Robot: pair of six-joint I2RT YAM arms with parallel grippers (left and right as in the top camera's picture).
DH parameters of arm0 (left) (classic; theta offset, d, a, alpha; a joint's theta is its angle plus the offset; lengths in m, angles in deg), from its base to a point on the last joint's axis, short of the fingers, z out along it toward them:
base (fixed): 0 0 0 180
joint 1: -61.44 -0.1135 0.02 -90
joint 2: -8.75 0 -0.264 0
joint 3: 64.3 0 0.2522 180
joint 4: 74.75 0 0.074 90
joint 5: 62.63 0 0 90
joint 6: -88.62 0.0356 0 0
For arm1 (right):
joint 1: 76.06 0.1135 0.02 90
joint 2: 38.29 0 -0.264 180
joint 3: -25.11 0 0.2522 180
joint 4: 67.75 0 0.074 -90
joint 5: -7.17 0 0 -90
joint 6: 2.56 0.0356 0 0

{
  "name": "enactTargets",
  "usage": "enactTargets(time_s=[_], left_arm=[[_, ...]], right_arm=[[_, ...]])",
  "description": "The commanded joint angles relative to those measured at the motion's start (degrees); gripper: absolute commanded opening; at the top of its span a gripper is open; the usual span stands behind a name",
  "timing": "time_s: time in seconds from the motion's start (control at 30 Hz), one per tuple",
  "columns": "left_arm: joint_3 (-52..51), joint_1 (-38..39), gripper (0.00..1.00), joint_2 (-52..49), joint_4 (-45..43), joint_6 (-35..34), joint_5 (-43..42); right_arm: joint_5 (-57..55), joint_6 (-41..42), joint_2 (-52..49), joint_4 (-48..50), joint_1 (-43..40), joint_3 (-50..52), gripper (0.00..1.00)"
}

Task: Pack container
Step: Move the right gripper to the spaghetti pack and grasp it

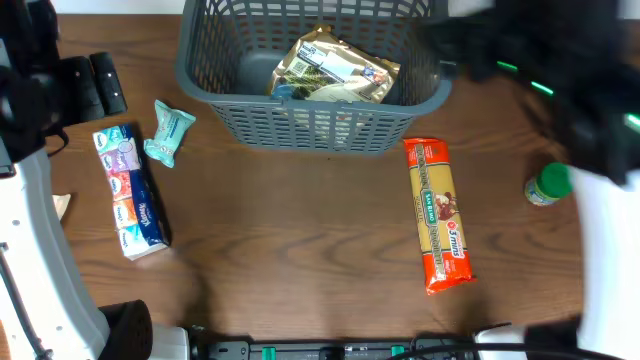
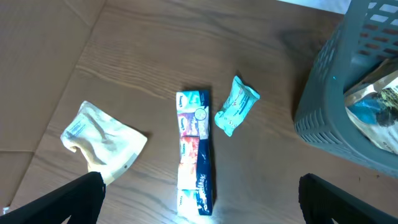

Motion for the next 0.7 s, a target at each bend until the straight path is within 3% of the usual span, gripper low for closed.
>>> enactTargets(time_s=[0.0,0.33,0.5,0.67], left_arm=[[0.5,-0.3,0.99,-0.3,0.2,0.3,0.0],[0.5,-1.2,0.99,-0.3,0.3,0.5,0.7],[0.5,-3.2,0.99,-0.3,0.8,0.5,-1.0],[0.5,-3.3,0.98,-0.3,0.8,0.6,-1.2]], right_arm=[[-1.2,13.1,1.0,-6.7,-4.3,0.4,0.99],[-1.9,14.6,0.5,-26.4,-7.4,4.4,0.99],[-3.4,16.6,1.8,-25.9,-7.4,16.0,0.99],[-3.3,16.0,3.0,-15.3,-7.4,32.2,0.99]])
